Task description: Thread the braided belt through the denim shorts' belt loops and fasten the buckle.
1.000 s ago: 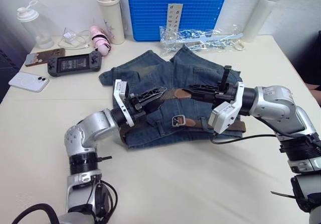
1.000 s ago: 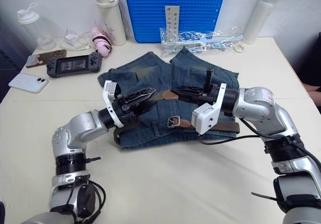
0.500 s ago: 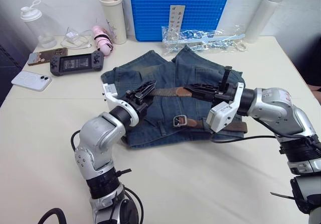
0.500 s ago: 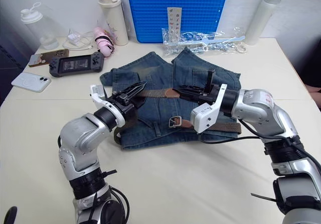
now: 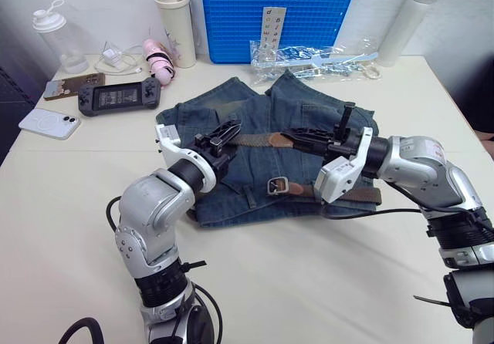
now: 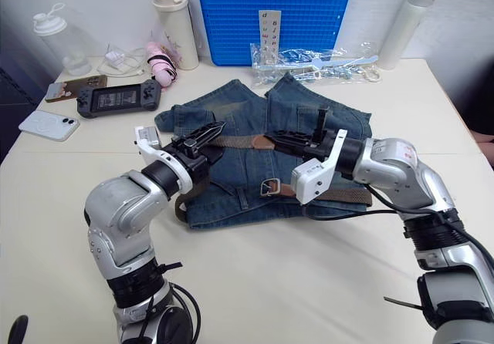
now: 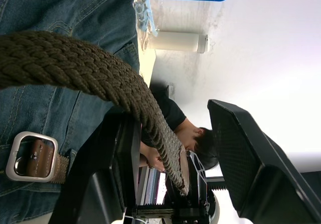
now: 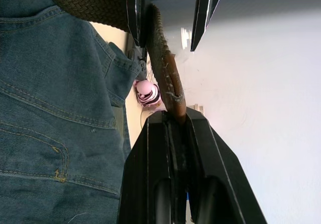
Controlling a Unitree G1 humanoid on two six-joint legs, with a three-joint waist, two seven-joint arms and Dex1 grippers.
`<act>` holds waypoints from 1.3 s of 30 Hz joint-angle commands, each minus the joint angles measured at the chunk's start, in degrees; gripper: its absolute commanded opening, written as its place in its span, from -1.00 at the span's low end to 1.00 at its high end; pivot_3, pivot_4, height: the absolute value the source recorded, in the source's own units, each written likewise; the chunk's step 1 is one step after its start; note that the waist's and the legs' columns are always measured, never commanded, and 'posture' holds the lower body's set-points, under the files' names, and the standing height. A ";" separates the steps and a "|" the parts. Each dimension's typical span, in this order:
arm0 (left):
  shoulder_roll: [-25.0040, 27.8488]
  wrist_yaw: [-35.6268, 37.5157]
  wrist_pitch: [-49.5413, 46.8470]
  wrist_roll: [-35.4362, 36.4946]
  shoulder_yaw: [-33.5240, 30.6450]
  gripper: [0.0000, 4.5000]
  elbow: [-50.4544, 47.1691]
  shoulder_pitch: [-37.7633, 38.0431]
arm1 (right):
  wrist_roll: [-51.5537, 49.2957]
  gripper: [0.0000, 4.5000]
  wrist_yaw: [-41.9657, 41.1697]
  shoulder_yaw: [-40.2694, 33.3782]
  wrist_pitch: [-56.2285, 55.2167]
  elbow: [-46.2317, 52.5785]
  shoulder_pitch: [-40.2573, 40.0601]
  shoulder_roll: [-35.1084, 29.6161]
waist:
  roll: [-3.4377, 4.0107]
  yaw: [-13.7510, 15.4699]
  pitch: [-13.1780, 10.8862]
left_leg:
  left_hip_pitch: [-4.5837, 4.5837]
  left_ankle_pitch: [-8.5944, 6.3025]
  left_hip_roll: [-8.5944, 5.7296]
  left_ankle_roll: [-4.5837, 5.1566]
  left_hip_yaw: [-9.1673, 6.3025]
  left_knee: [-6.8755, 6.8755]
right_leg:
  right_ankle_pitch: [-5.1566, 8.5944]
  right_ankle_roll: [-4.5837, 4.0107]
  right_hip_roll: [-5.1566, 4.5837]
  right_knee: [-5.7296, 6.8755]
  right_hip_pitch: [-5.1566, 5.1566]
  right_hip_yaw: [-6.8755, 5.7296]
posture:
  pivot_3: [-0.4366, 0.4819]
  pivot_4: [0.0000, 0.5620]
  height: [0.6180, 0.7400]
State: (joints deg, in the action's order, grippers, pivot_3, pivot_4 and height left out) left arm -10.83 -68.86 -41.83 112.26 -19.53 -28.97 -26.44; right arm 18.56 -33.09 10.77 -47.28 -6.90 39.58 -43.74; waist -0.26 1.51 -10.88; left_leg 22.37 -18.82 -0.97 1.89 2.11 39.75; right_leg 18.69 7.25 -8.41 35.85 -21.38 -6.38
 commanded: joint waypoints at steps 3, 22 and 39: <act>-2.34 0.46 -1.37 0.74 1.94 -0.74 -0.60 4.09 | -0.69 -1.00 1.14 -1.66 0.30 1.79 0.30 0.08 | 0.00 0.01 0.00 | 0.00 0.00 -0.01 0.00 0.00 0.00 | 0.00 0.00 0.00 0.00 0.00 0.01 | -0.05 -0.47 0.17; 33.38 39.85 -24.97 0.74 -10.02 -1.00 14.35 12.76 | -40.36 0.97 -26.08 0.19 43.91 15.21 -6.88 -4.39 | 0.00 -0.27 -0.01 | -0.03 -0.01 0.13 -0.02 -0.04 -0.08 | 0.01 -0.02 0.12 0.02 -0.05 0.06 | -0.05 -0.47 0.17; 31.68 24.48 1.04 0.74 3.05 -1.00 0.19 25.60 | -39.23 0.97 -29.23 -1.59 56.94 18.12 -3.39 -1.85 | 0.00 -0.28 0.00 | -0.12 -0.09 0.08 -0.10 -0.33 -0.08 | 0.01 -0.02 -0.03 -0.31 0.34 0.26 | -0.05 -0.47 0.17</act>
State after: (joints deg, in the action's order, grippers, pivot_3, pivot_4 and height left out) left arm 19.98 -43.58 -42.07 112.32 -16.97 -26.68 -1.90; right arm -20.47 -62.58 11.71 9.30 9.00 35.02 -45.72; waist -0.26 1.23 -10.88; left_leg 22.24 -18.91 -0.89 1.80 1.79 39.66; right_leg 18.70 7.23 -8.44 35.53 -21.04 -6.11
